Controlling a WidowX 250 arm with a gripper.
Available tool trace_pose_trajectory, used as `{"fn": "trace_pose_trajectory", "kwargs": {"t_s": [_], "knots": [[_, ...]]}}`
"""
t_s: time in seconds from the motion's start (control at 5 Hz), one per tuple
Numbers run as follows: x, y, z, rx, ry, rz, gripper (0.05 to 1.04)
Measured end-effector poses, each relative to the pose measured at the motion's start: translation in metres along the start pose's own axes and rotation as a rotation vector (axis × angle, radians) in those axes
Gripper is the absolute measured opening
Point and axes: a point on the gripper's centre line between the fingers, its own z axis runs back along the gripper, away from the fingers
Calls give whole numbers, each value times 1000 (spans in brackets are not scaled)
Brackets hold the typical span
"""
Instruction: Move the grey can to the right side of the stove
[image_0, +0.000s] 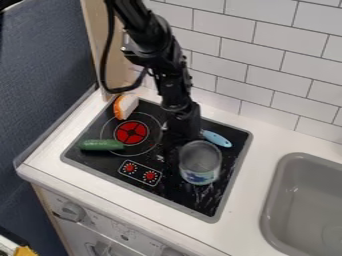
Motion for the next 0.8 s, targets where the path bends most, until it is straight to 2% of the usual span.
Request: {"fn": "trace_pose_trajectory", "kwargs": {"t_s": [0.2,0.6,0.8], "knots": [[18,5,-1,2,-2,-52,1001],[25,4,-2,10,2,-74,999],[16,7,15,70,31,-42,999]]}}
